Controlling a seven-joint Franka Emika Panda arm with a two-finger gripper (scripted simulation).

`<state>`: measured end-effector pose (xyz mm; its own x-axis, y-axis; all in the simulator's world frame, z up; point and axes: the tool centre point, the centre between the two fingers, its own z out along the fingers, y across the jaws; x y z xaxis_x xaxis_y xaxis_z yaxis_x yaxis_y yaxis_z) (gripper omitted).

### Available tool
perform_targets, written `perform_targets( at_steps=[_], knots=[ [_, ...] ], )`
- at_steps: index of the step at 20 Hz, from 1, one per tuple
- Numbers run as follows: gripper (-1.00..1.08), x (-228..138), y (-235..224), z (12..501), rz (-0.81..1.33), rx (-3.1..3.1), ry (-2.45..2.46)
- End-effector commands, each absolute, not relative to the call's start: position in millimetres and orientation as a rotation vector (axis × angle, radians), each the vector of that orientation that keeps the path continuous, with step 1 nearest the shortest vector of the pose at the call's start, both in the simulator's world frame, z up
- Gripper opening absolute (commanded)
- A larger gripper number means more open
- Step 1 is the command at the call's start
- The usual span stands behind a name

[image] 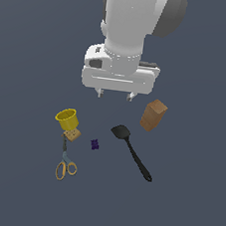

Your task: Pick up a designated object from a clutter of objects.

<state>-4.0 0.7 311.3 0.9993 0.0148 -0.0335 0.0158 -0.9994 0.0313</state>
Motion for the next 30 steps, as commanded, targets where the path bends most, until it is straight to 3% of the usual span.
perform_targets(
  at_steps=[1,8,15,24,30],
  knots=[
    [1.00,-5.0,-1.6,309.9,-0.065,3.102,0.016],
    [1.00,-6.8,9.2,305.0,-0.059,3.106,0.062],
    [1.00,-20.0,55.9,280.7,-0.047,3.103,0.271],
    [1.00,-70.9,151.3,228.1,-0.019,3.044,0.742],
    [1.00,-104.6,190.0,204.0,-0.006,2.987,0.966]
  ],
)
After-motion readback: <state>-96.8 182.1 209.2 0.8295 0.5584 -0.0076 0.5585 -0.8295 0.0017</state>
